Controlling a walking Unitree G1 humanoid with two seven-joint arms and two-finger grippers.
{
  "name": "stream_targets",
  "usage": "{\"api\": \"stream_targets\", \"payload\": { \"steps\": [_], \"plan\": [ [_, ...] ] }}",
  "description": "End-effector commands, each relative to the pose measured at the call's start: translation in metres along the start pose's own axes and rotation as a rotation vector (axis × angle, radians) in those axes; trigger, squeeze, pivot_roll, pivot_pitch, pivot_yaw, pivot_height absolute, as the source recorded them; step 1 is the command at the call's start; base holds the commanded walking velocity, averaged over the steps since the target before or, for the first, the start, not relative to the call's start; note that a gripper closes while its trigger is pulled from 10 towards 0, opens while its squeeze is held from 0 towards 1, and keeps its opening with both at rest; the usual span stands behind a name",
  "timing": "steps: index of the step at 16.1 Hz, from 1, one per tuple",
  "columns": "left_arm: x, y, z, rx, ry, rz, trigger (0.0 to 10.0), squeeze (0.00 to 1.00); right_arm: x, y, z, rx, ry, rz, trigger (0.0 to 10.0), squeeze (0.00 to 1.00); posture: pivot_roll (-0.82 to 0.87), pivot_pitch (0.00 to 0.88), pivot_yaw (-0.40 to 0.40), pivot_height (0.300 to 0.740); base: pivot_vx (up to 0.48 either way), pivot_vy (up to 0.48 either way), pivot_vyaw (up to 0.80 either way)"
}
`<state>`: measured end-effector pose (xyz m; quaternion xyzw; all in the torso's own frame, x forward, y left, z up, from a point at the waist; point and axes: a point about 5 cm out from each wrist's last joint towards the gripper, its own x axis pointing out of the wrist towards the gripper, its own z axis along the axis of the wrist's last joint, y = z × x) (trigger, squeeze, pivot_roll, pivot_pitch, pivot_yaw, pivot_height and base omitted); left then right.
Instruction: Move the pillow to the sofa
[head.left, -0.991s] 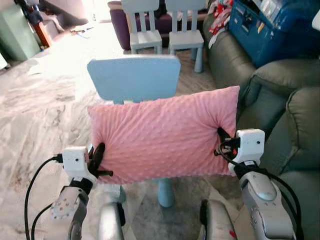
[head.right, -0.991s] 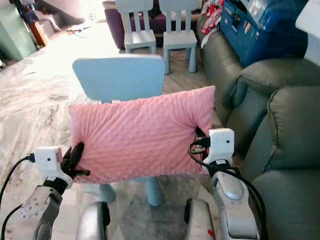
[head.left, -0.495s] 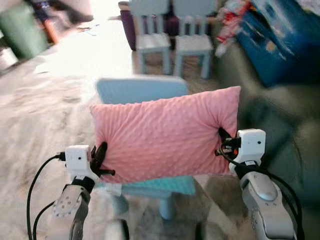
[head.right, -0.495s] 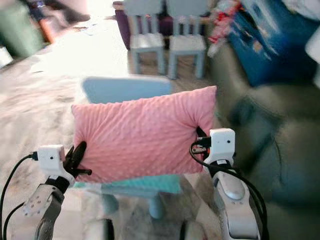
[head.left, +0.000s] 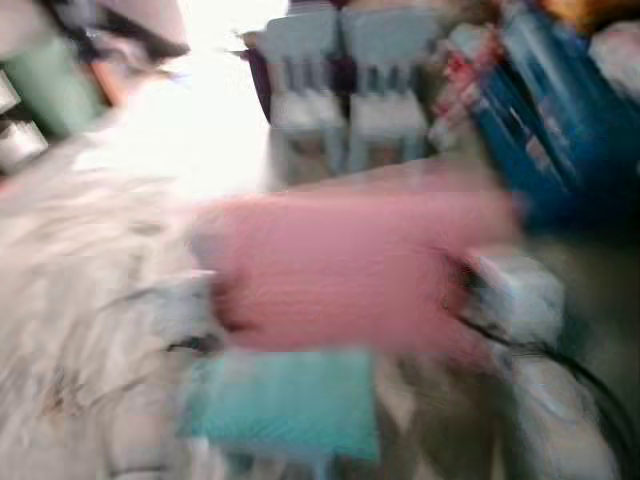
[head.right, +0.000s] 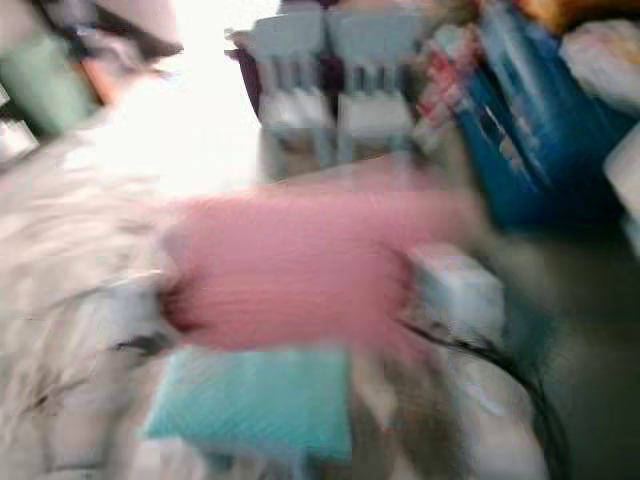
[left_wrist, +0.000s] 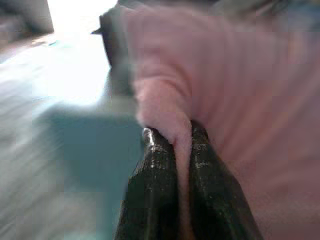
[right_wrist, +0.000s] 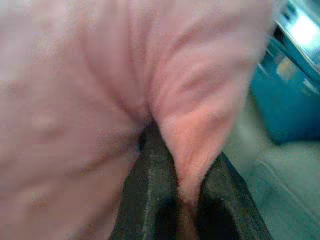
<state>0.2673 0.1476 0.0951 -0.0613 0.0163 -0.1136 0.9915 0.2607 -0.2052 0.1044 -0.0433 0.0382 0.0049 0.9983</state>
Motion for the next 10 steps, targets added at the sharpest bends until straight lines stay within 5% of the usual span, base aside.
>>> {"api": "stream_targets", "payload": {
  "steps": [1,10],
  "plan": [
    [-0.022,0.0442,-0.0108,0.05,0.072,0.161,10.0,0.0,0.011,0.0298,0.0342,0.021,-0.151,0.103,10.0,0.0,-0.15,0.0,0.06,0.74,0.0,0.0,0.0],
    [-0.023,0.0435,-0.0118,0.089,0.078,0.167,10.0,0.0,0.0104,0.0324,0.034,0.023,-0.147,0.116,10.0,0.0,-0.14,0.0,0.056,0.74,0.0,0.0,0.0]
  ]
}}
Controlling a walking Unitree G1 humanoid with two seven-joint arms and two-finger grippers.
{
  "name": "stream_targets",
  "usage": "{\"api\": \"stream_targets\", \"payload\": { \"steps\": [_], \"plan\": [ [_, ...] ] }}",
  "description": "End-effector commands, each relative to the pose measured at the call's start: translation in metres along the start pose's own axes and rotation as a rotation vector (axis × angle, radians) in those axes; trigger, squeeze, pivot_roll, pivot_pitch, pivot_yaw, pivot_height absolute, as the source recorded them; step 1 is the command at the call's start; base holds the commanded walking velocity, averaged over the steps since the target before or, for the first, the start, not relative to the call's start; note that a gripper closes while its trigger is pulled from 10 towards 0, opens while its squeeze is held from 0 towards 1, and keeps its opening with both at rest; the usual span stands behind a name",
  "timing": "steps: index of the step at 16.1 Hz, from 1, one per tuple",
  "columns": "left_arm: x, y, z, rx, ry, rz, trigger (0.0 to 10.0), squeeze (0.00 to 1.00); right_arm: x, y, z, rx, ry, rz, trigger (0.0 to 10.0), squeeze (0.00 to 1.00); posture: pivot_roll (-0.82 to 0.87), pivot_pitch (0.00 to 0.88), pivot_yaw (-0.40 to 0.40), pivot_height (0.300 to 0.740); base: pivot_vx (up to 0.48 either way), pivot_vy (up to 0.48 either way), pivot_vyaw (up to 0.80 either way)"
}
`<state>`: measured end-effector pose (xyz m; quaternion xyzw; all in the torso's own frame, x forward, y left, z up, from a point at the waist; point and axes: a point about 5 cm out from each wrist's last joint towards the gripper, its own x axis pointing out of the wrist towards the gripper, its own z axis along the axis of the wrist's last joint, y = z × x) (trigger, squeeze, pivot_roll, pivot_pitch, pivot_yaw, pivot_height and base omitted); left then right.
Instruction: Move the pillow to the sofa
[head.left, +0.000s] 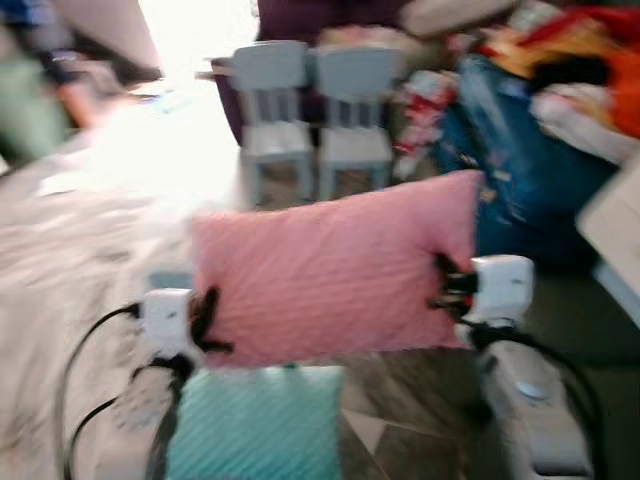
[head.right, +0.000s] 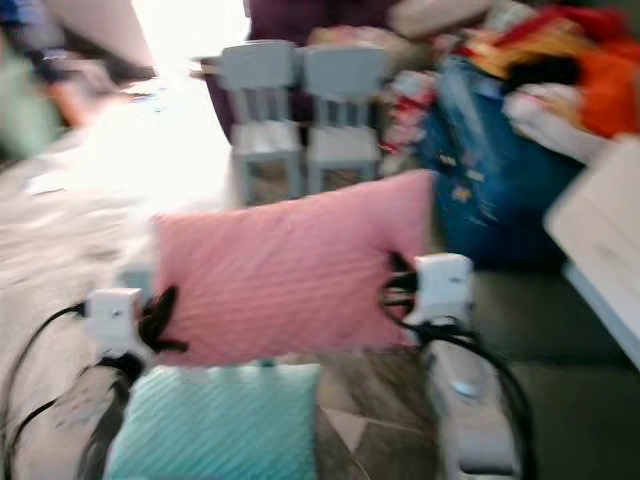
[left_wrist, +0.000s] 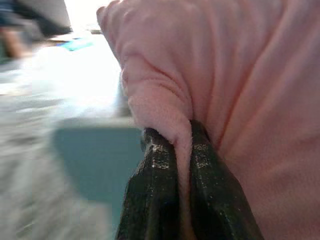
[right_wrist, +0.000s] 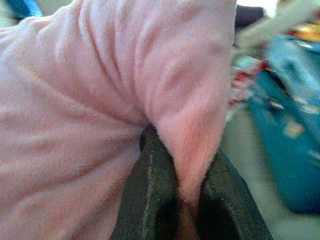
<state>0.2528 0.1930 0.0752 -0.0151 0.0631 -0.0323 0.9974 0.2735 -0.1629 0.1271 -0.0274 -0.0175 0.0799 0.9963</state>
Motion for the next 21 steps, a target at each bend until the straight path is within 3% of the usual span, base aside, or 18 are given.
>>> {"api": "stream_targets", "payload": {
  "steps": [1,4,8,21],
  "plan": [
    [0.0009,0.0024,0.0024,0.02,-0.006,0.025,10.0,0.0,-0.0016,-0.0064,0.0071,-0.003,-0.03,-0.021,10.0,0.0,-0.14,0.0,0.055,0.74,0.0,0.0,0.0],
    [0.0012,0.0054,0.0007,0.021,0.017,0.065,10.0,0.0,-0.002,-0.0059,0.006,0.002,-0.021,-0.015,10.0,0.0,-0.14,0.0,0.052,0.74,0.0,0.0,0.0],
    [0.0015,0.0008,0.0034,-0.002,0.02,0.007,10.0,0.0,-0.003,-0.0046,0.0047,0.007,-0.01,-0.008,10.0,0.0,-0.14,0.0,0.05,0.74,0.0,0.0,0.0],
    [-0.0049,-0.002,-0.0011,-0.037,0.052,-0.001,10.0,0.0,-0.0084,-0.0046,0.0002,0.011,0.022,-0.003,10.0,0.0,-0.14,0.001,0.044,0.74,0.0,0.0,0.0]
  ]
}}
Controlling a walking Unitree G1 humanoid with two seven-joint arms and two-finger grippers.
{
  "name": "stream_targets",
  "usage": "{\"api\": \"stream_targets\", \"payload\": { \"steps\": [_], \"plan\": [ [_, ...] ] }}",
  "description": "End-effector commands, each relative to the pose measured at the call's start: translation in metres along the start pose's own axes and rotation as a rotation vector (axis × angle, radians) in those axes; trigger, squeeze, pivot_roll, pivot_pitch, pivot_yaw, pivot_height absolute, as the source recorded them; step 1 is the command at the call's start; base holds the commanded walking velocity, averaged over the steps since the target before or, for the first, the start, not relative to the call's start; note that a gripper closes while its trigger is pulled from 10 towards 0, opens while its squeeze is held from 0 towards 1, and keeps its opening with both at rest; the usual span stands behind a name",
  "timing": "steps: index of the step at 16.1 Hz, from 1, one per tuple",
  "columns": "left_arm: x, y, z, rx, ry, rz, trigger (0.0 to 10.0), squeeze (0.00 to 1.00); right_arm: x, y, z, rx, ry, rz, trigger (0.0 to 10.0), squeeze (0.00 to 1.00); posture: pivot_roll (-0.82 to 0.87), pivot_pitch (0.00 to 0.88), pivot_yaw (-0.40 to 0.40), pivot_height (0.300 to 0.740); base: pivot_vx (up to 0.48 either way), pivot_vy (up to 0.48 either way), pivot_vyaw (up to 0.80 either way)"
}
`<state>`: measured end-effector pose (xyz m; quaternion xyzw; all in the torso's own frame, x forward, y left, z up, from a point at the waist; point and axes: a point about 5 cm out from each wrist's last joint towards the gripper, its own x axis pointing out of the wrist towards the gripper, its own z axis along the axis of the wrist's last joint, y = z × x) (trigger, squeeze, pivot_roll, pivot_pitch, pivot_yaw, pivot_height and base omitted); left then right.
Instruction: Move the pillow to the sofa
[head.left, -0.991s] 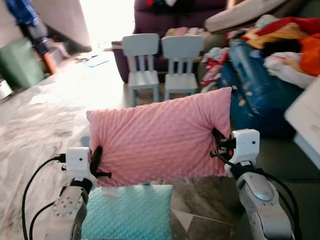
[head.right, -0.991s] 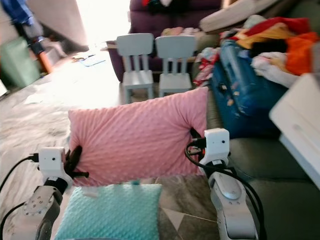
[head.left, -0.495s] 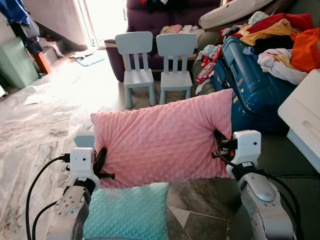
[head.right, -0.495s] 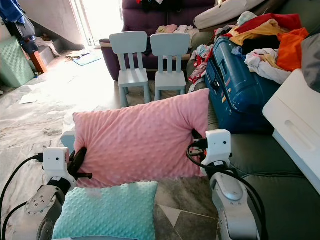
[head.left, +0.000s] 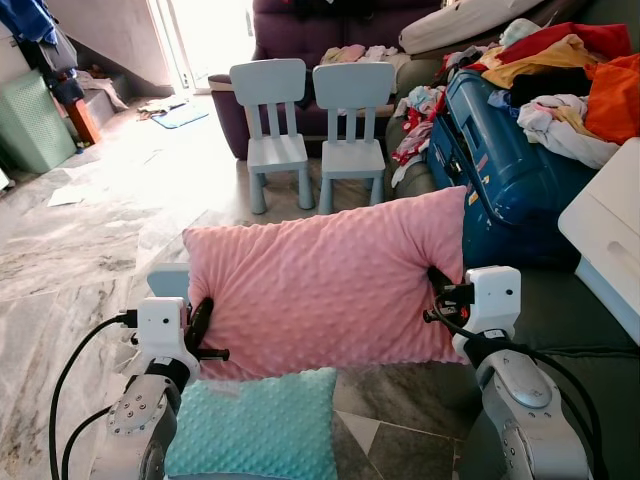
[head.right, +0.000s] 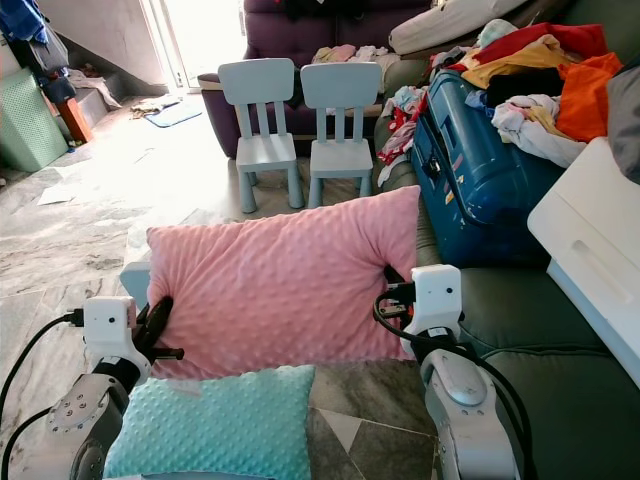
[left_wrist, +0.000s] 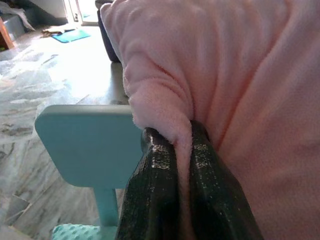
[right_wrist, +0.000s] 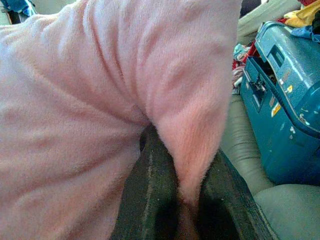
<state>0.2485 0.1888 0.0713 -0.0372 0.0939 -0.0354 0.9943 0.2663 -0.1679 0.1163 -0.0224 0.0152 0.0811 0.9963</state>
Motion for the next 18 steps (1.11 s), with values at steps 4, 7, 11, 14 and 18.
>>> {"api": "stream_targets", "payload": {
  "steps": [4,7,11,14,18],
  "plan": [
    [-0.0035,0.0013,0.0018,0.007,0.002,0.004,10.0,0.0,-0.0015,-0.0013,0.0108,-0.005,-0.037,-0.004,10.0,0.0,-0.14,0.005,0.042,0.74,-0.188,0.322,0.0],
    [-0.0035,0.0011,0.0011,0.006,0.008,0.002,10.0,0.0,-0.0017,-0.0011,0.0108,-0.005,-0.035,-0.003,10.0,0.0,-0.15,0.006,0.043,0.74,-0.252,0.377,0.0],
    [-0.0035,0.0008,0.0008,0.005,0.015,0.0,10.0,0.0,-0.0014,-0.0009,0.0111,-0.005,-0.034,-0.003,10.0,0.0,-0.15,0.006,0.042,0.74,-0.18,0.42,0.0],
    [-0.0026,-0.0003,0.0004,0.003,0.018,-0.023,10.0,0.0,-0.0005,-0.0013,0.0113,-0.005,-0.034,-0.003,10.0,0.0,-0.15,0.0,0.044,0.74,0.0,0.447,0.0],
    [-0.0016,0.0045,0.0018,-0.003,0.018,-0.013,10.0,0.0,-0.0004,-0.0017,0.0128,-0.005,-0.039,-0.003,10.0,0.0,-0.15,0.0,0.043,0.74,0.0,0.48,0.0]
  ]
}}
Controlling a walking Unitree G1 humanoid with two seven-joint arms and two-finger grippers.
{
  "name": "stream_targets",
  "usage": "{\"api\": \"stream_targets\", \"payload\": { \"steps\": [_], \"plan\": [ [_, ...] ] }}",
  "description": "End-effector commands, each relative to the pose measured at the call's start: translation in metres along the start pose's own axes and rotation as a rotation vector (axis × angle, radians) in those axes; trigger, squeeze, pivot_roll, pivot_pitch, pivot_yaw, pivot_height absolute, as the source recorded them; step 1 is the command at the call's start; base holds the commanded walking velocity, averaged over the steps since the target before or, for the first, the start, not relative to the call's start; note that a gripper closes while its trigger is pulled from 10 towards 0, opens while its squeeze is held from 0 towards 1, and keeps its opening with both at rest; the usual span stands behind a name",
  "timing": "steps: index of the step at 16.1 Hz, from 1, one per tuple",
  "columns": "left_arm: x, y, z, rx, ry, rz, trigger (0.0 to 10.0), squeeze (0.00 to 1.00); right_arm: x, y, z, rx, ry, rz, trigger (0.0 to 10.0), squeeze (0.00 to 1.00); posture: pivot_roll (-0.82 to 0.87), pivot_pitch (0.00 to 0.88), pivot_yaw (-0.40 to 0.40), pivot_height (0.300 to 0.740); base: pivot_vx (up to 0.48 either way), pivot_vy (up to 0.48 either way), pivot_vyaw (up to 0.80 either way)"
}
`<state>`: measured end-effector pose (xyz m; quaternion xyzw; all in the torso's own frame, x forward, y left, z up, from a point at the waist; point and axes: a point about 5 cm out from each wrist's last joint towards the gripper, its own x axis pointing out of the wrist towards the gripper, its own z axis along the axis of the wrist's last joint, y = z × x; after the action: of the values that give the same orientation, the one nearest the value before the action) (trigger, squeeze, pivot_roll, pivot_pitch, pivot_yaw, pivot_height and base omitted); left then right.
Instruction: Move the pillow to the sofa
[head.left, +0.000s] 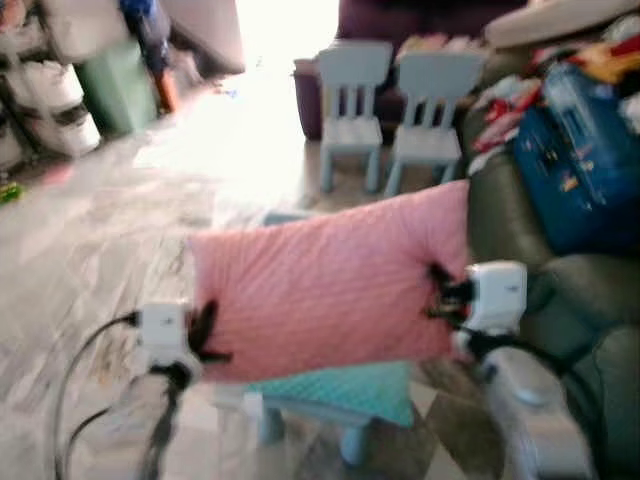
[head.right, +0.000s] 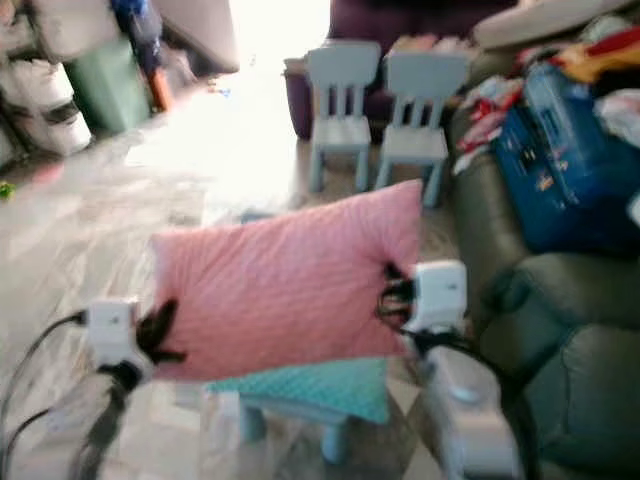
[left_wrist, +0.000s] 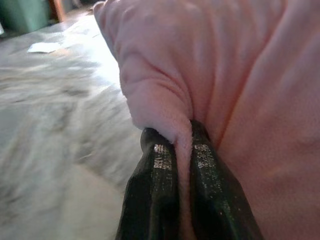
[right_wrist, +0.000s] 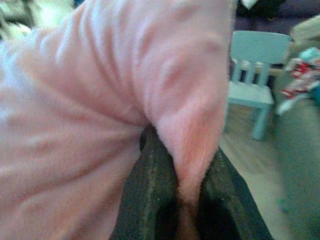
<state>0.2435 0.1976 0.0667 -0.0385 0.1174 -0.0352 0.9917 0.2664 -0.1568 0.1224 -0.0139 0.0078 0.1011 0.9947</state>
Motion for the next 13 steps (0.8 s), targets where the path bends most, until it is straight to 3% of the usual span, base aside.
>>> {"api": "stream_targets", "payload": {
  "steps": [1,10,13],
  "plan": [
    [0.002,-0.004,0.006,-0.001,-0.028,-0.012,10.0,0.0,-0.002,-0.012,0.007,-0.022,-0.022,-0.042,10.0,0.0,-0.15,0.0,0.043,0.74,0.0,0.48,0.0],
    [0.009,-0.014,0.008,-0.007,-0.028,-0.042,10.0,0.0,-0.004,-0.013,0.007,-0.024,-0.018,-0.051,10.0,0.0,-0.16,0.005,0.041,0.74,0.0,0.0,0.0],
    [0.014,-0.013,0.013,-0.005,-0.05,-0.032,10.0,0.0,-0.004,-0.016,0.005,-0.015,0.01,-0.066,10.0,0.0,-0.17,0.007,0.04,0.74,0.0,0.0,-0.7]
  ]
}}
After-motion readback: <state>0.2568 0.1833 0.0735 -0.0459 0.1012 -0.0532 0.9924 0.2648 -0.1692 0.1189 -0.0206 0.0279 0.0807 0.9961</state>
